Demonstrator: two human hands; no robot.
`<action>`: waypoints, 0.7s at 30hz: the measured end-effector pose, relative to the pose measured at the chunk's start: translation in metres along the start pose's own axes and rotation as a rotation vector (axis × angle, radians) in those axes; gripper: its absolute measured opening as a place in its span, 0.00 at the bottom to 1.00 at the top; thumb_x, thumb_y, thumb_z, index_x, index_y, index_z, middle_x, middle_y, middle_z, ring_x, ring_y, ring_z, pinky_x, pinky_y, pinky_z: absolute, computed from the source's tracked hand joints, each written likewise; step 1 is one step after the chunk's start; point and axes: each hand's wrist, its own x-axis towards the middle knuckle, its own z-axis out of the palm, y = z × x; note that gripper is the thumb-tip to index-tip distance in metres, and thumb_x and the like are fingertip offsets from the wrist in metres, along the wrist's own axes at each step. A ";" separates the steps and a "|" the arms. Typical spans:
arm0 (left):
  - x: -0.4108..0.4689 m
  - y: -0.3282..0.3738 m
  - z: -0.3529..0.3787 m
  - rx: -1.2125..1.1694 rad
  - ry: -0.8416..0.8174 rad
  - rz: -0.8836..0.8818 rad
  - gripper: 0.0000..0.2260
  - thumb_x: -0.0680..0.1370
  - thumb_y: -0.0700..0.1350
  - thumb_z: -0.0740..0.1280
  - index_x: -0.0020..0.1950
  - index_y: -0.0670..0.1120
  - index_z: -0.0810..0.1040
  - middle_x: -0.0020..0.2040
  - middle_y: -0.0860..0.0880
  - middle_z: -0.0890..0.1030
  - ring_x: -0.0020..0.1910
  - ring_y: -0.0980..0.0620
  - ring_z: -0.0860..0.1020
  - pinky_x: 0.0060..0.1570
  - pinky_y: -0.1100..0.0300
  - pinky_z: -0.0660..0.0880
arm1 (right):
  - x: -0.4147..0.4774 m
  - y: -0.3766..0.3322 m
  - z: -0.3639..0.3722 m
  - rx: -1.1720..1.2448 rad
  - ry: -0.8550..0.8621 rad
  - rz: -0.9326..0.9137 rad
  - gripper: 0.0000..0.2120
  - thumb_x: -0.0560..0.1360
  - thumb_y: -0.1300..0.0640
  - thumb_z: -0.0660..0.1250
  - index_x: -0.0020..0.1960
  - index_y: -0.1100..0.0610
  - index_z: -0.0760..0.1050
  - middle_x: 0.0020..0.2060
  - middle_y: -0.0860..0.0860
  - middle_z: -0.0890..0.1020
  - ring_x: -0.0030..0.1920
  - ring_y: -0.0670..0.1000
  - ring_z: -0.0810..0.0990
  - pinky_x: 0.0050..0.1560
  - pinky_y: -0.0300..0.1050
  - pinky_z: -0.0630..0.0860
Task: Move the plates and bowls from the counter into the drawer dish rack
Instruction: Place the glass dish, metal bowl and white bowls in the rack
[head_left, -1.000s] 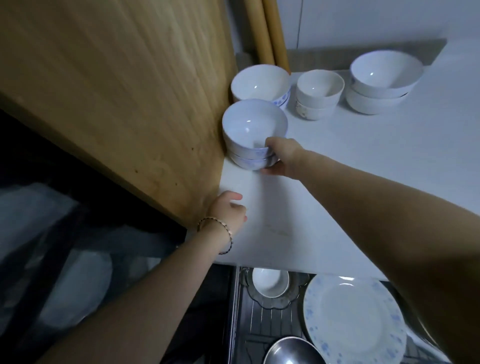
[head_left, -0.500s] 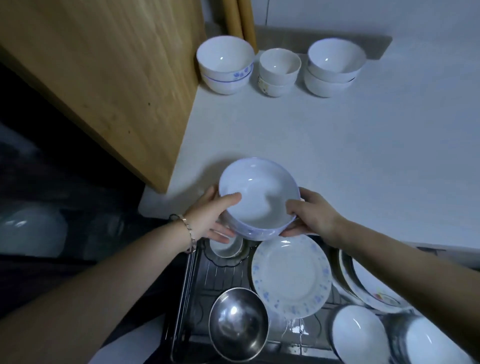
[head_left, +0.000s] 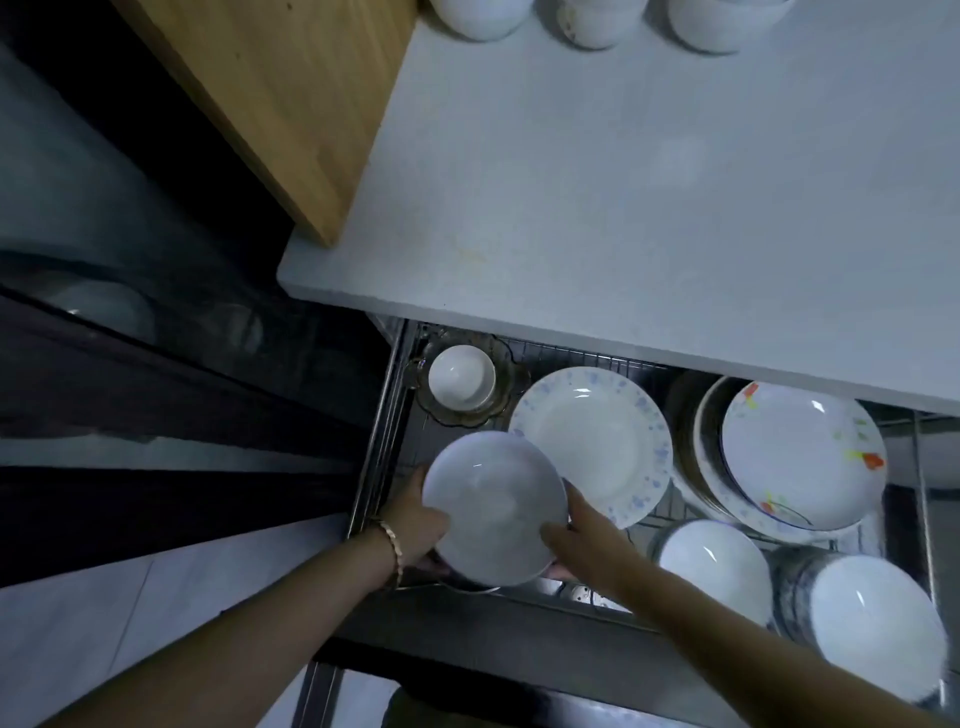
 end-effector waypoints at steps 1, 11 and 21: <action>0.010 -0.010 0.000 0.021 0.005 -0.013 0.26 0.74 0.27 0.55 0.70 0.45 0.65 0.61 0.39 0.72 0.58 0.39 0.71 0.46 0.39 0.76 | 0.011 0.011 0.009 0.019 -0.009 0.027 0.35 0.68 0.54 0.59 0.74 0.51 0.55 0.61 0.54 0.73 0.55 0.56 0.76 0.51 0.47 0.81; 0.069 -0.072 0.006 0.312 0.015 -0.090 0.33 0.71 0.35 0.63 0.74 0.52 0.59 0.67 0.41 0.71 0.66 0.40 0.70 0.66 0.47 0.71 | 0.072 0.067 0.060 0.045 0.056 0.219 0.32 0.75 0.66 0.57 0.76 0.51 0.51 0.66 0.61 0.71 0.58 0.61 0.75 0.39 0.44 0.78; 0.074 -0.082 0.009 0.418 0.080 -0.046 0.35 0.77 0.41 0.63 0.78 0.51 0.46 0.77 0.43 0.54 0.74 0.42 0.60 0.71 0.50 0.62 | 0.074 0.067 0.066 -0.094 0.116 0.237 0.35 0.73 0.63 0.59 0.77 0.55 0.49 0.69 0.60 0.65 0.66 0.60 0.70 0.63 0.47 0.69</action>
